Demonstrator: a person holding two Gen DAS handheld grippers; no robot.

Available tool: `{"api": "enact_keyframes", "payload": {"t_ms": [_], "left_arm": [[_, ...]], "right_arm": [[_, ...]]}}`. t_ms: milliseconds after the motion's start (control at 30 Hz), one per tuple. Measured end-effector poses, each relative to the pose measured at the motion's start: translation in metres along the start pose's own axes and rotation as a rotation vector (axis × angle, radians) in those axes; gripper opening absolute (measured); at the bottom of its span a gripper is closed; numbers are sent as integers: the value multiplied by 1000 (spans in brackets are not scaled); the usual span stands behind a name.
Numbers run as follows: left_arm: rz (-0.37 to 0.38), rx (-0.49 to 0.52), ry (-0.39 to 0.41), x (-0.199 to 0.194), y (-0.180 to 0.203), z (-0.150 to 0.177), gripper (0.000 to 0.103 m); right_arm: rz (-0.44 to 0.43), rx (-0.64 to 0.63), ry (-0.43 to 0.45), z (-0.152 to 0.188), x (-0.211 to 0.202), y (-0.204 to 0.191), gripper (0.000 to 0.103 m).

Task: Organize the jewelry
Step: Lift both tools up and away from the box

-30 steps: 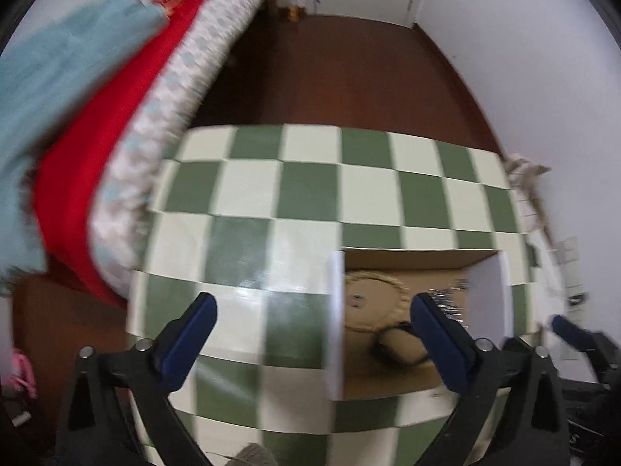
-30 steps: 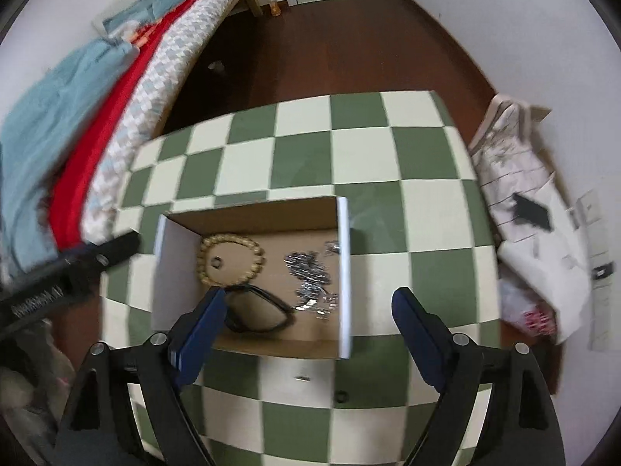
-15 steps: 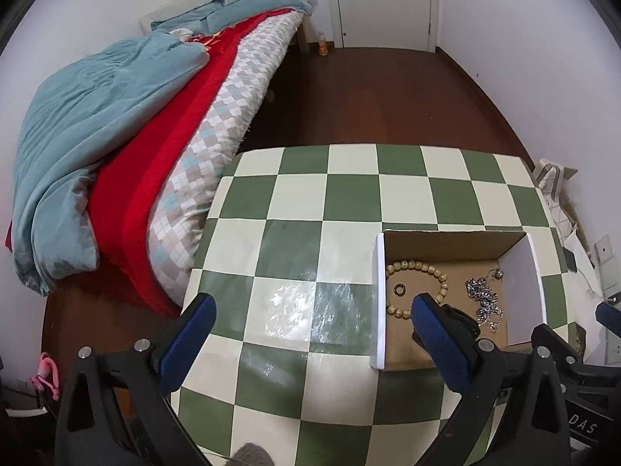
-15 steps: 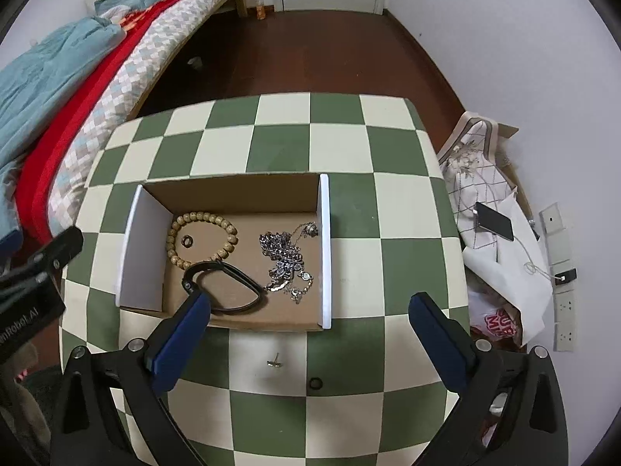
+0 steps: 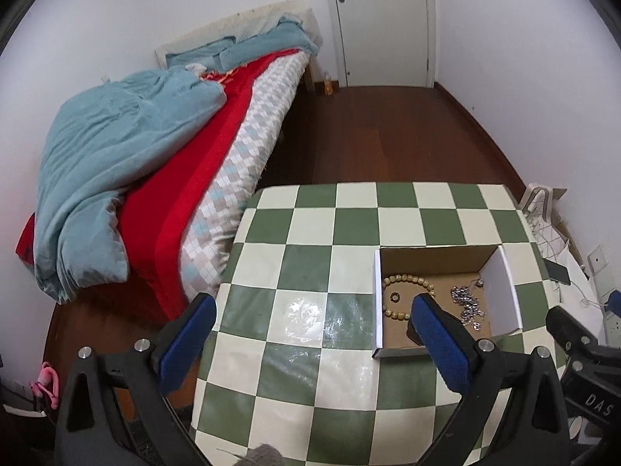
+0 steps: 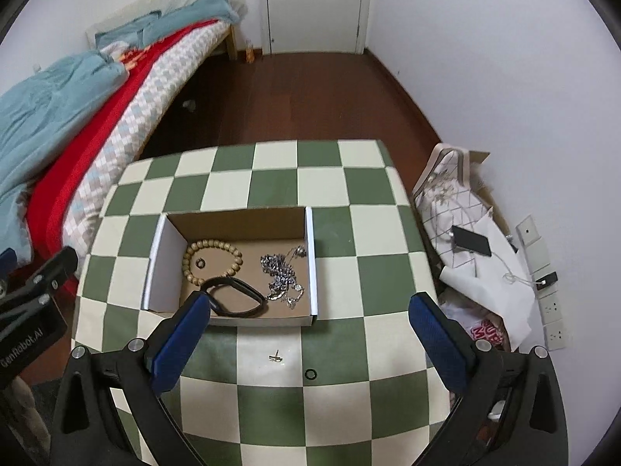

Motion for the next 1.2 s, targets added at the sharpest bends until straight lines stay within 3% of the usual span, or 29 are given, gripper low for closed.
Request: {"api": "enact_keyframes", "payload": {"t_ms": [400, 633, 800, 867, 900, 1200], "left_arm": [[9, -12, 92, -56, -9, 13, 103], [-42, 0, 104, -60, -10, 34, 103], [-116, 37, 70, -38, -7, 55, 103], [-156, 61, 55, -24, -3, 63, 103], [-177, 73, 46, -17, -2, 67, 103], [-237, 140, -65, 37, 16, 93, 103]], "right_arm": [[-13, 23, 126, 14, -78, 1, 103], [-40, 43, 132, 34, -87, 4, 103], [-36, 109, 39, 68, -46, 30, 98], [-34, 130, -22, 85, -20, 41, 71], [-47, 148, -60, 96, -2, 46, 68], [-154, 183, -150, 139, 91, 35, 62]]}}
Point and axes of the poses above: each gripper's, at about its wrist camera, not at the fingertips, and x roughly the way its jaws point, y to its right, z to its underside, the point moved 7 cm from there along x, roughly the way its jaws point, and after that the axes turned 1 degree about -z, right-handed, at the moved point
